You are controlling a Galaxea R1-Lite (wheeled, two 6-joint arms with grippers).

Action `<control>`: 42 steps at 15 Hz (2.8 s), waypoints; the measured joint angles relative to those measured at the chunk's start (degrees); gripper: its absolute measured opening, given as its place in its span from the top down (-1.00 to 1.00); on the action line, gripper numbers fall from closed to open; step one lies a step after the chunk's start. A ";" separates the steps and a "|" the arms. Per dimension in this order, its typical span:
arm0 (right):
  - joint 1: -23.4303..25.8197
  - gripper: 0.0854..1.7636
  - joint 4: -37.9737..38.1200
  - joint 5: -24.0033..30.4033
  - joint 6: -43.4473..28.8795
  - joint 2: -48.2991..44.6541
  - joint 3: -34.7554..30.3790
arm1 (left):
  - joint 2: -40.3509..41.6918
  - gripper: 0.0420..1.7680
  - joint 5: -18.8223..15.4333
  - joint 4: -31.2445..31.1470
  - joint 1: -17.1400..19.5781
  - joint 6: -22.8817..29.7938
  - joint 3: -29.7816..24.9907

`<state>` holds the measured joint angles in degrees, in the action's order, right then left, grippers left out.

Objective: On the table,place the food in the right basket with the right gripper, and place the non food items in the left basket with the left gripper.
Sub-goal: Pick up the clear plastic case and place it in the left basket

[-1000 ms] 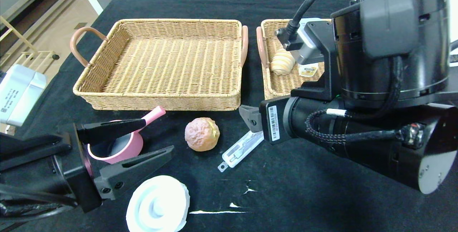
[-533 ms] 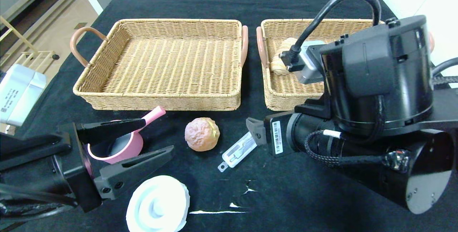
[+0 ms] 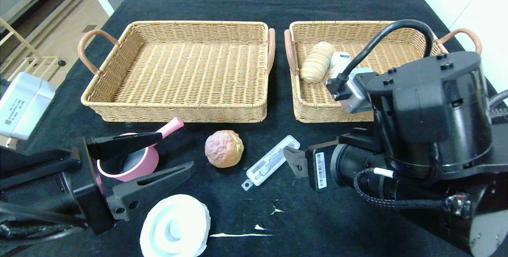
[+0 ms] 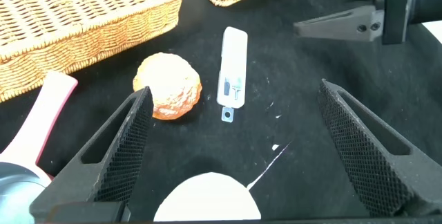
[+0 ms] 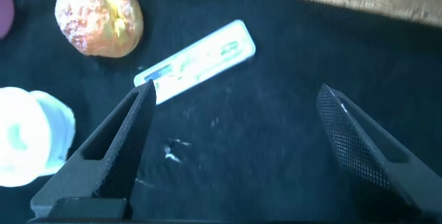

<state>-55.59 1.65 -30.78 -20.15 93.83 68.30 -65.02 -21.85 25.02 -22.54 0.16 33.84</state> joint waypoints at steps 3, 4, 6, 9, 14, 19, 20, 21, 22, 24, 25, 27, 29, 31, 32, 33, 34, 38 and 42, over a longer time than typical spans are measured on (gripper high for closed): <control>0.24 -0.92 0.00 -0.22 -1.40 0.66 0.07 | -0.11 -0.94 0.10 -0.07 -0.28 0.00 -0.13; 0.24 -0.92 0.17 -0.50 -1.45 1.37 0.35 | -0.11 -0.94 0.11 -0.07 -0.33 0.00 -0.16; 0.28 -0.92 0.52 -4.13 -1.54 3.96 2.17 | -0.05 -0.94 0.10 -0.07 -0.37 -0.06 -0.16; 0.46 -0.92 2.78 -9.85 -2.11 9.39 8.01 | 0.15 -0.94 0.10 0.04 -0.39 -0.16 -0.02; 0.11 -0.92 15.08 -11.30 -14.15 15.57 20.50 | 0.30 -0.94 0.10 0.12 -0.26 -0.21 0.09; 0.68 -0.93 21.75 -11.30 -23.65 20.05 28.61 | 0.69 -0.94 0.16 0.39 -0.06 -0.34 0.22; 0.72 -0.93 21.88 -11.30 -24.47 21.10 29.84 | 0.91 -0.94 0.16 0.41 -0.06 -0.37 0.26; 0.66 -0.93 21.92 -11.34 -24.99 21.97 30.84 | 1.24 -0.94 0.16 0.34 -0.04 -0.40 0.33; 0.46 -0.93 22.00 -11.33 -25.12 22.87 31.48 | 1.57 -0.94 0.16 0.20 -0.04 -0.37 0.48; 0.35 -0.93 22.47 -11.52 -25.16 24.31 32.24 | 2.02 -0.94 0.16 0.20 -0.04 -0.38 0.66; 0.16 -0.93 22.41 -11.74 -25.27 25.02 32.49 | 2.21 -0.94 0.18 0.17 -0.04 -0.38 0.67; 0.11 -0.94 22.33 -11.86 -25.41 25.87 33.34 | 2.40 -0.94 0.18 0.15 0.06 -0.37 0.85; 0.00 -0.94 22.33 -12.50 -25.66 26.56 34.28 | 2.55 -0.94 0.16 0.10 0.77 -0.37 1.19; -0.06 -0.94 22.38 -13.26 -25.73 27.33 34.50 | 2.62 -0.94 0.13 0.00 1.55 -0.54 1.52; -0.11 -0.94 22.38 -13.31 -25.73 27.64 34.58 | 2.65 -0.94 0.11 0.01 1.88 -1.00 1.63; -0.11 -0.94 22.44 -13.34 -25.73 27.92 34.65 | 2.66 -0.94 0.10 0.04 2.06 -1.19 1.68; -0.11 -0.94 22.49 -13.31 -25.73 28.20 34.65 | 2.73 -0.94 0.07 0.04 2.15 -1.26 1.71; -0.11 -0.94 22.74 -13.42 -25.69 29.40 34.72 | 2.90 -0.94 0.02 0.06 2.29 -1.61 1.82; -0.20 -0.94 22.69 -13.48 -25.71 29.84 34.73 | 2.95 -0.94 -0.01 0.04 2.26 -1.63 1.83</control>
<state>-55.78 24.33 -44.26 -45.86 123.67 103.03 -62.07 -21.86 25.05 -20.29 -1.48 35.67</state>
